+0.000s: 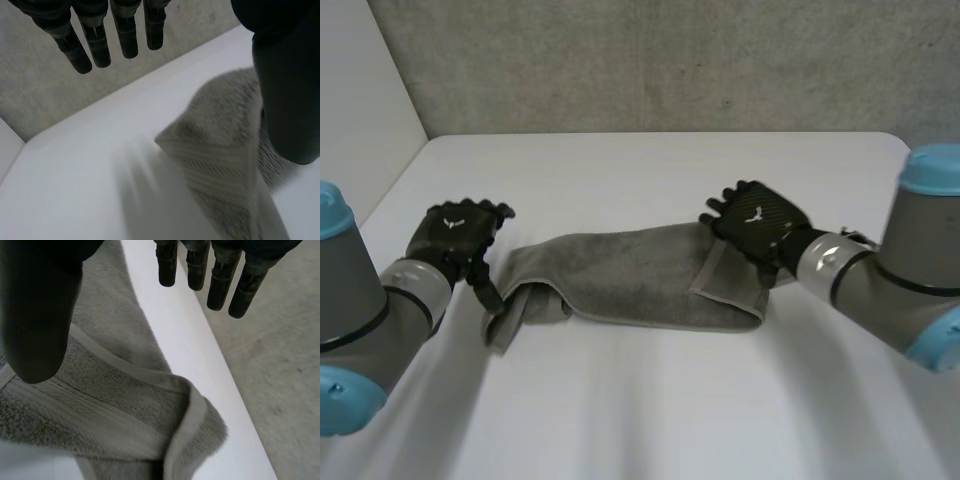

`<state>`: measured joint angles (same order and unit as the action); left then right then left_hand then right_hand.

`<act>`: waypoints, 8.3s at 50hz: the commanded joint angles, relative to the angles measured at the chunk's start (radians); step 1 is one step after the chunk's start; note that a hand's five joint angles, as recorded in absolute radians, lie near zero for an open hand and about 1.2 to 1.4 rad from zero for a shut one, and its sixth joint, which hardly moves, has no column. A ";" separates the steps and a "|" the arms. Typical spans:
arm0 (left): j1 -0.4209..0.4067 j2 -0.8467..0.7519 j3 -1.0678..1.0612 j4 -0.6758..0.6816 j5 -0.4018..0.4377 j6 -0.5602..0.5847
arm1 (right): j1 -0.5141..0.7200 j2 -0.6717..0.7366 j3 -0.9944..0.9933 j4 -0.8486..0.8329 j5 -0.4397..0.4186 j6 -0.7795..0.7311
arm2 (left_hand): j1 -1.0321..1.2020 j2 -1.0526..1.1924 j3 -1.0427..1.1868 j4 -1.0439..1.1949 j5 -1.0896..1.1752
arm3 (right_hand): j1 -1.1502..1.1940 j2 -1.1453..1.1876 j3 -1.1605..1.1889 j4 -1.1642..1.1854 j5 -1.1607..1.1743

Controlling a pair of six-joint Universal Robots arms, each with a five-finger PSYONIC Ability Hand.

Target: Fold the towel.

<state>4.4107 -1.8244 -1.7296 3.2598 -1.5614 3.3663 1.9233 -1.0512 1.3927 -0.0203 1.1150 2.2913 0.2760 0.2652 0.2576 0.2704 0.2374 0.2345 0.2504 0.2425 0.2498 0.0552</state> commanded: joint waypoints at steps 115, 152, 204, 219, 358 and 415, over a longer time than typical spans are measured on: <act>-0.051 -0.190 0.412 0.279 0.021 0.377 | -0.095 -0.046 -0.161 -0.247 0.105 0.244 | 1.120 1.131 1.139 1.126 0.984 | 1.162 1.146 1.154 1.147 1.167; -0.043 -0.227 -0.082 0.474 0.021 0.482 | -0.136 0.016 0.203 -0.265 0.137 0.186 | 1.120 1.131 1.139 1.126 0.984 | 0.467 0.451 0.459 0.452 0.472; 0.015 -0.234 -0.100 0.509 0.023 0.487 | -0.276 -0.073 0.285 -0.480 0.141 0.332 | 1.120 1.131 1.139 1.126 0.984 | 1.162 1.146 1.154 1.147 1.167; 0.019 0.042 -0.191 0.428 0.027 0.486 | -0.303 -0.255 0.229 -0.111 0.134 0.315 | 1.120 1.131 1.139 1.126 0.984 | 1.162 1.146 1.154 1.147 1.167; 0.046 -0.127 -0.137 0.483 0.008 0.398 | -0.349 0.448 -0.520 0.243 0.042 0.447 | -0.074 -0.063 -0.056 -0.069 -0.210 | 0.828 0.812 0.820 0.813 0.833; 0.039 -0.127 -0.145 0.483 0.012 0.398 | -0.319 0.412 -0.501 0.054 0.040 0.520 | -0.074 -0.063 -0.056 -0.069 -0.210 | 1.162 1.146 1.154 1.147 1.167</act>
<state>4.4529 -1.9512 -1.8745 3.7429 -1.5494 3.7644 1.6023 -0.6351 0.8922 0.1587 1.1393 2.7587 0.2741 0.2645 0.2564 0.2689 0.2323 1.3153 1.2776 1.3289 1.3317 1.1508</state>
